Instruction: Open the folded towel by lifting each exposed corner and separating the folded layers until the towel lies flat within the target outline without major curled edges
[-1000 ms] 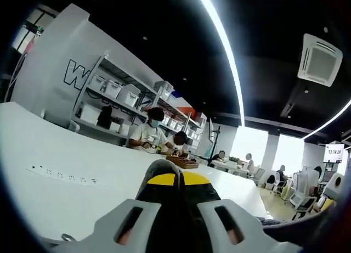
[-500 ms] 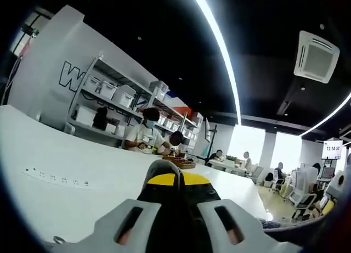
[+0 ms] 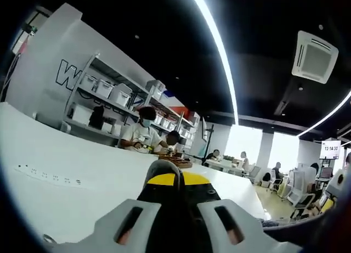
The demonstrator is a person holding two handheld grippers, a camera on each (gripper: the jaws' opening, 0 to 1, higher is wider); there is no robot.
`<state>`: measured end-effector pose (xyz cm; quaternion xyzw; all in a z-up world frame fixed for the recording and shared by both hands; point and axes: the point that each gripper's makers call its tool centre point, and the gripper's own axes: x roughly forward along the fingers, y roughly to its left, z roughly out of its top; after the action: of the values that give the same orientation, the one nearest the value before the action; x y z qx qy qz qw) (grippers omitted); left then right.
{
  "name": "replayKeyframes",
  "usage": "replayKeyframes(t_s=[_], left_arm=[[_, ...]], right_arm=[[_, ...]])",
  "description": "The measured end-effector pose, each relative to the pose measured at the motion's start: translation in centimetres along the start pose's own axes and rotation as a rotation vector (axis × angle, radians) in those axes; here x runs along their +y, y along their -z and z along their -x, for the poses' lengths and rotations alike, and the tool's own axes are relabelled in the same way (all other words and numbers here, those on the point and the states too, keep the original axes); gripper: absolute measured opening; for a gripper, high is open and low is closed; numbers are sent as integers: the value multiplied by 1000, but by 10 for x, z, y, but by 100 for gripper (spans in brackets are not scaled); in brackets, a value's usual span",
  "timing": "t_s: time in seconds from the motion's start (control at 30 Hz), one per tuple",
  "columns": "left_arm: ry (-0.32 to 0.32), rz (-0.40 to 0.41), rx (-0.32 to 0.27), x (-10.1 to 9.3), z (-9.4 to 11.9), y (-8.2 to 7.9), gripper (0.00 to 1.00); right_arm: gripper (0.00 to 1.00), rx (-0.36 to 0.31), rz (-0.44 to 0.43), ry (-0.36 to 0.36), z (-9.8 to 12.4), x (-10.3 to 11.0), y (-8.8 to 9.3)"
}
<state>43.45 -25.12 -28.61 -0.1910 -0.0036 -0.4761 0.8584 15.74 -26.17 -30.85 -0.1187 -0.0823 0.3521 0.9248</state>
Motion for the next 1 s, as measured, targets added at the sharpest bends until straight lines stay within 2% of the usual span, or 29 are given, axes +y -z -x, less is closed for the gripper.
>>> replayKeyframes(t_s=[0.07, 0.3, 0.5, 0.67, 0.83, 1.0], left_arm=[[-7, -37, -2, -1, -1, 0, 0], [-17, -61, 2, 9, -8, -2, 0], [-14, -77, 0, 7, -14, -3, 0], [-5, -69, -5, 3, -22, -2, 0], [-11, -37, 2, 11, -30, 1, 0], [-2, -17, 11, 10, -38, 10, 0]], right_arm=[[0, -6, -13, 7, 2, -5, 1], [0, -11, -49, 36, 9, -16, 4], [0, -14, -45, 43, 12, -17, 2], [0, 0, -31, 21, 10, -10, 4], [0, 39, -38, 19, 9, -11, 16], [0, 64, -31, 12, 11, -8, 23]])
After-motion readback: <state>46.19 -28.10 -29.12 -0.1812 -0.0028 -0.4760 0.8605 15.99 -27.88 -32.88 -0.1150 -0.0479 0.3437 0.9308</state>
